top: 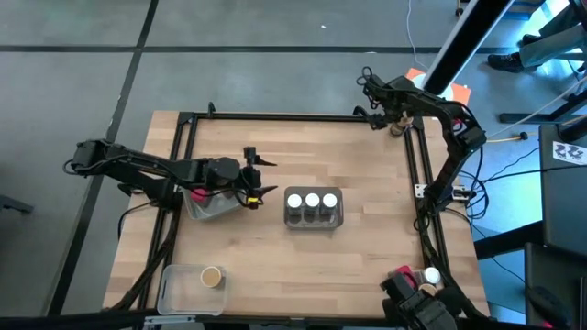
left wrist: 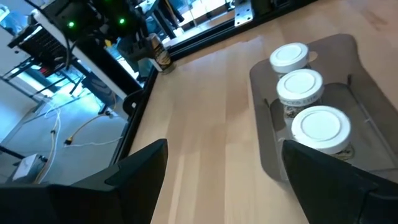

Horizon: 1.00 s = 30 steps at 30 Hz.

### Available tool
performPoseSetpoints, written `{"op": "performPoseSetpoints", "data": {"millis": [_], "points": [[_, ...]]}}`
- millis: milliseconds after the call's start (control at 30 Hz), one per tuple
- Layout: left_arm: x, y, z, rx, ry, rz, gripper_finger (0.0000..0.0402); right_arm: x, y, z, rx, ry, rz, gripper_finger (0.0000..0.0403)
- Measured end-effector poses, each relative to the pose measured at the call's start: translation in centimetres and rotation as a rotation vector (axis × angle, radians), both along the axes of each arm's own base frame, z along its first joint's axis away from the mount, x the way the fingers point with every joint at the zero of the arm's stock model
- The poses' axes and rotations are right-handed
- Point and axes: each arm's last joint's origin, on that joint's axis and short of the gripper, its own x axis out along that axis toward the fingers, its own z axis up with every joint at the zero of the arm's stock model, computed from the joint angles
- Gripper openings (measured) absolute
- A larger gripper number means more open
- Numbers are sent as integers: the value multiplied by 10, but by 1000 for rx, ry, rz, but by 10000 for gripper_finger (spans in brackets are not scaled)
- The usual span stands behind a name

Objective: Sort spices by type
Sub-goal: Put the top gold seasoning bottle into the transparent bin

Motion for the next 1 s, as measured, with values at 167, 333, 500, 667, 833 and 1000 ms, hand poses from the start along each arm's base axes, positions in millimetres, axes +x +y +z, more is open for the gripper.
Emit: {"op": "performPoseSetpoints", "data": {"millis": [167,333,500,667,833,1000], "points": [[0,0,0,-9,-4,-11,303,-1,-2,0,-16,-3,0,379],[0,0,0,-17,-6,-8,303,0,-4,0,-20,-20,12,379],[0,0,0,-16,-6,-8,303,1,-2,0,4,-43,18,379],[0,0,0,-16,-5,-8,303,2,-2,0,26,-68,37,379],[0,0,0,-4,-1,-13,303,8,2,1,45,-89,68,379],[0,0,0,-1,-1,-14,303,19,10,1,62,-101,122,379]]}}
